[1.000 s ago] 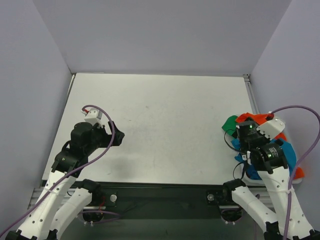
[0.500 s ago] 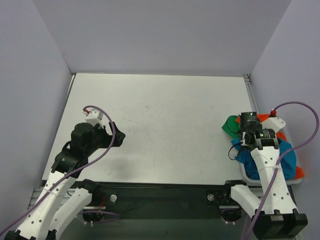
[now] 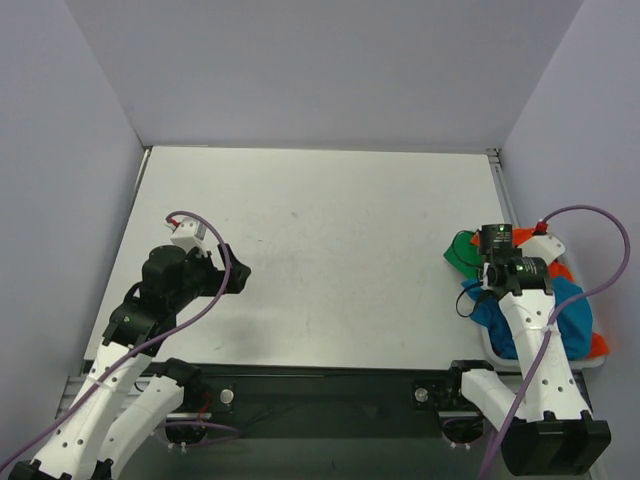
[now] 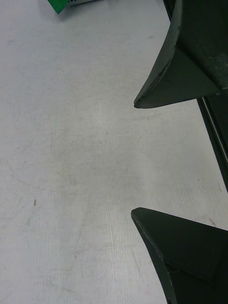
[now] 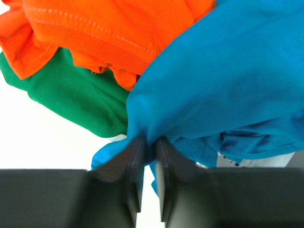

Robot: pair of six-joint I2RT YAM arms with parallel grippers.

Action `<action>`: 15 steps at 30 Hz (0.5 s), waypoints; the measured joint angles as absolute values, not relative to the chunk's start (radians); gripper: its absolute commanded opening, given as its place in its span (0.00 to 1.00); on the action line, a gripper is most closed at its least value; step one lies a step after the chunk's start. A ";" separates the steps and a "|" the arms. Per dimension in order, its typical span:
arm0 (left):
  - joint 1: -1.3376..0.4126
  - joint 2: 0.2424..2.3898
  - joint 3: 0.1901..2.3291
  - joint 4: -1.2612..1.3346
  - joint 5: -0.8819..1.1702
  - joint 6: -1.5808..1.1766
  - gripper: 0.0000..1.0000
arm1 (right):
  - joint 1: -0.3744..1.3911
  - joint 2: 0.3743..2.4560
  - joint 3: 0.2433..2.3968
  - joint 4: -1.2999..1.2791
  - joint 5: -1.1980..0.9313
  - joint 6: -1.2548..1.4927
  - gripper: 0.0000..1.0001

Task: Fold and stack the t-shirts
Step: Grab crumpled tshirt from bin with the right arm

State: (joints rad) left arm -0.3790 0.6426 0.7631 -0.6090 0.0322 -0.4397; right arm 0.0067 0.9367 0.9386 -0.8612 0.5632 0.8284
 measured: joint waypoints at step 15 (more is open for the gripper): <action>-0.379 0.645 0.763 -0.609 0.033 -0.440 0.97 | -0.016 0.943 1.266 -0.876 0.336 0.626 0.00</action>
State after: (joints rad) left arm -0.3790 0.6453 0.7631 -0.6090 0.0326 -0.4397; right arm -0.0158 0.9428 1.2659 -0.8761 0.3355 0.6262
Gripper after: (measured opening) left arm 0.974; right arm 0.042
